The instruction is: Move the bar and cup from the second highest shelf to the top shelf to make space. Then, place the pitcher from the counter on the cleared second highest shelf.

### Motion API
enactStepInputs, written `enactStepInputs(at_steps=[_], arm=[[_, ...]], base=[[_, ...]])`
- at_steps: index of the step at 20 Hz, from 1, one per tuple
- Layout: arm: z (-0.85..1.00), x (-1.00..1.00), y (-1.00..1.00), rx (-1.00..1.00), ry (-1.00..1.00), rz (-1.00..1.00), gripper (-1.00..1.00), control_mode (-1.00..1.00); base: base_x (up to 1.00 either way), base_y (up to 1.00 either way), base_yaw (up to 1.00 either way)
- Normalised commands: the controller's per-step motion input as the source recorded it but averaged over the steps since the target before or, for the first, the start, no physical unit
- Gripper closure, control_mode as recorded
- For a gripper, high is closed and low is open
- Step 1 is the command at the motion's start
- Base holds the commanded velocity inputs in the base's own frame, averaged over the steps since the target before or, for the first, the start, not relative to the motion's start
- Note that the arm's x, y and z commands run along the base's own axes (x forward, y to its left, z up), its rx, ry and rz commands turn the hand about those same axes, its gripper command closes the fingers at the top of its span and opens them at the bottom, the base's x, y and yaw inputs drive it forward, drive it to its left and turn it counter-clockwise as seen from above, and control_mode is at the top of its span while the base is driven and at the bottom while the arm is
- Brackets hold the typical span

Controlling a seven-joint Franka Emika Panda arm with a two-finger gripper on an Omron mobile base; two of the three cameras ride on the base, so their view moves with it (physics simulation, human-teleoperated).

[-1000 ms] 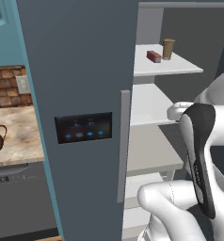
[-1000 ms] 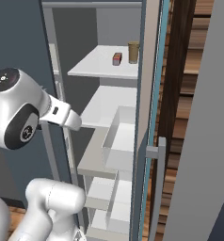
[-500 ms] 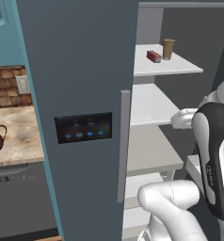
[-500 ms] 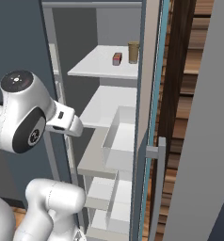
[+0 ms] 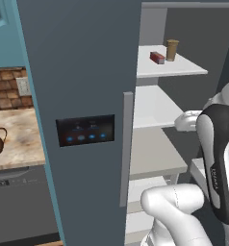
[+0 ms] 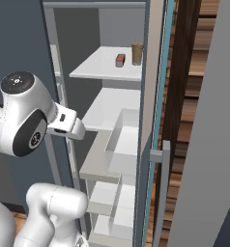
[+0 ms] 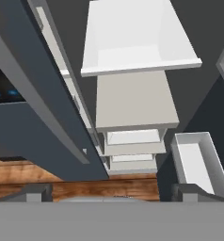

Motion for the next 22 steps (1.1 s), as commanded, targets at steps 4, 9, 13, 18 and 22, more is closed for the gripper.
enactStepInputs(at_steps=[4,9,13,18,22], arm=[[0.00,0.00,0.00,0.00,0.00,0.00,-1.00,1.00],[0.00,0.00,0.00,0.00,0.00,0.00,-1.00,1.00],[0.00,0.00,0.00,0.00,0.00,0.00,-1.00,1.00],[0.00,0.00,0.00,0.00,0.00,0.00,-1.00,1.00],[0.00,0.00,0.00,0.00,0.00,0.00,-1.00,1.00]], base=[[-0.01,0.00,0.00],[-0.42,0.19,0.14],[-0.57,0.49,0.26],[-0.28,0.81,0.28],[0.01,1.00,0.26]])
